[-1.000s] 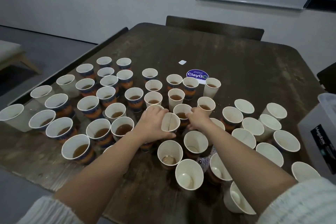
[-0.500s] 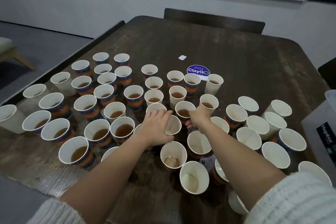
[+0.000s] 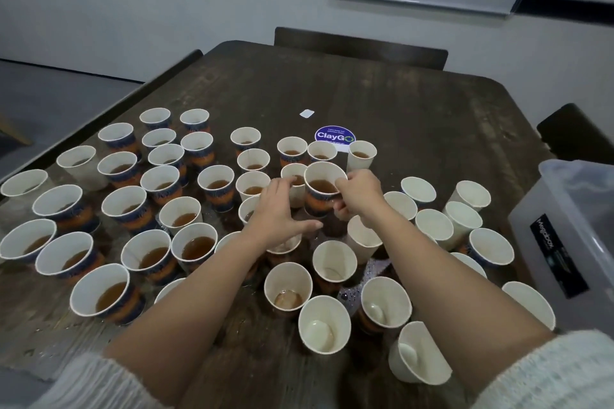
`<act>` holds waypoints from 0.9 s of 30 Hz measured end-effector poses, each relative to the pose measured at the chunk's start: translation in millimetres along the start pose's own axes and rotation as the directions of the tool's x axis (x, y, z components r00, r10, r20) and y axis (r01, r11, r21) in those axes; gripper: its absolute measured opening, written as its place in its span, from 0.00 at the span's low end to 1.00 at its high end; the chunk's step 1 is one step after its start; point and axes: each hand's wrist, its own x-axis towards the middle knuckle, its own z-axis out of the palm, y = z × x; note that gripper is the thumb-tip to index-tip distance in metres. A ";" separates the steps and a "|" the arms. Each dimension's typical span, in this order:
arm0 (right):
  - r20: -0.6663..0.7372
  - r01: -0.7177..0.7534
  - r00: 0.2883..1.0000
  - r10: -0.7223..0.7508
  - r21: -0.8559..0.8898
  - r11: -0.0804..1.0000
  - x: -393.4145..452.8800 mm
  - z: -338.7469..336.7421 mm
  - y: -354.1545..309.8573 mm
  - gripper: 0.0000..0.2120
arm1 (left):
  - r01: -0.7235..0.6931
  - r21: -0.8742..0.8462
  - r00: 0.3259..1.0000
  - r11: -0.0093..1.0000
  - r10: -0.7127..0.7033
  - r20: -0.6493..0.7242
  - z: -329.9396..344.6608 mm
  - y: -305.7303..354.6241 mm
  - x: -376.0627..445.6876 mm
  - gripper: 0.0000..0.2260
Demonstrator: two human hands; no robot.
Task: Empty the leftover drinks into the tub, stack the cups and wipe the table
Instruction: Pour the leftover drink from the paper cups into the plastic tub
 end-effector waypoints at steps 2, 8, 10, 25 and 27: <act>-0.016 0.053 0.998 -0.053 0.025 0.998 -7.9 -17.9 -7.5 0.09 | -0.004 -0.174 1.000 0.985 0.007 0.017 2.9 15.0 5.1 0.41; -0.052 0.099 0.994 -0.091 0.186 0.977 -29.7 -75.6 -19.6 0.07 | -0.050 -0.520 0.999 0.853 0.043 -0.026 22.5 75.2 17.0 0.36; -0.065 0.116 0.993 -0.102 0.267 0.957 -35.7 -96.5 -19.3 0.08 | -0.093 -0.521 0.995 0.849 0.054 -0.089 28.2 96.6 20.5 0.31; 0.191 -0.116 0.982 -0.009 0.634 0.765 -47.8 -248.4 76.2 0.45 | -0.266 -0.553 0.958 0.790 0.281 -0.060 103.1 252.7 41.6 0.32; 0.140 -0.090 0.990 -0.015 0.715 0.694 -55.1 -266.7 85.7 0.31 | -0.283 -0.549 0.949 0.786 0.313 -0.041 119.4 272.0 42.3 0.31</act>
